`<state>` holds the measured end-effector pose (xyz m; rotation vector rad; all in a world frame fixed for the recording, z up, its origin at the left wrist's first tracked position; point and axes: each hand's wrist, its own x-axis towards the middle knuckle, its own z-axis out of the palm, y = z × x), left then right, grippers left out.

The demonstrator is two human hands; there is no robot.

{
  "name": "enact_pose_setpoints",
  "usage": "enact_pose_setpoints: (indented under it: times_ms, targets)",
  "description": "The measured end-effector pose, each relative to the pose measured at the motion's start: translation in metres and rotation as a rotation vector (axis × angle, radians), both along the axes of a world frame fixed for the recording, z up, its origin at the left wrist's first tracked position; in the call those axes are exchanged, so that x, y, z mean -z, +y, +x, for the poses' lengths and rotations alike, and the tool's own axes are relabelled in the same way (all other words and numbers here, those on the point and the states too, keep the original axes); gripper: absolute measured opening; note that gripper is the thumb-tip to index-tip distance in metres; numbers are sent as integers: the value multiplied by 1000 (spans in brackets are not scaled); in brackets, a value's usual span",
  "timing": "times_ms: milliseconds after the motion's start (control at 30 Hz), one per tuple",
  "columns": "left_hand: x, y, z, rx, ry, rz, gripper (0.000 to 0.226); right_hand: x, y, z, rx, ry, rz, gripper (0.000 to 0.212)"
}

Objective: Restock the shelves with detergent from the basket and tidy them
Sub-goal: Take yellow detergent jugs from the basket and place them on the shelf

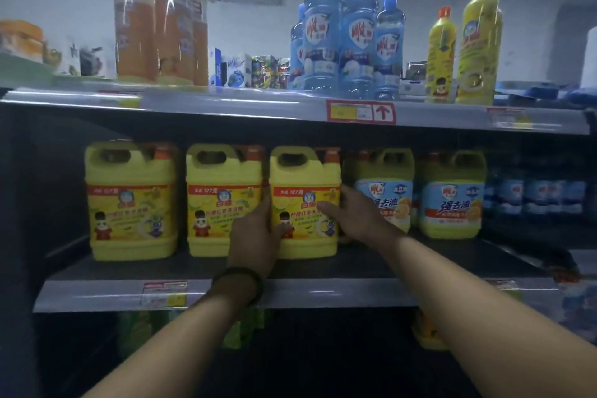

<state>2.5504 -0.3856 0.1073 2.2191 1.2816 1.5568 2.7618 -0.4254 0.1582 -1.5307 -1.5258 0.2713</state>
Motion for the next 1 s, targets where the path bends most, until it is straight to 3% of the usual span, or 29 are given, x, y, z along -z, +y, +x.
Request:
enact_pose_setpoints:
  times_ms: [267, 433, 633, 767, 833, 1000]
  targets:
    - [3, 16, 13, -127, 65, -17, 74, -4, 11, -5, 72, -27, -70, 28]
    - [-3, 1, 14, -173, 159, -41, 19, 6, 1, -5, 164, -131, -56, 25]
    - [29, -82, -16, -64, 12, 228, 32, 45, -65, -9, 192, -51, 191, 24]
    - [93, -134, -40, 33, 155, 279, 19, 95, -125, -19, 144, -16, 148, 1]
    - [140, -160, -57, 35, 208, 180, 30, 136, -158, -22, 143, 1, 69, 4]
    - [261, -207, -97, 25, 496, -371, 27, 272, -227, -10, 217, 95, -264, 9]
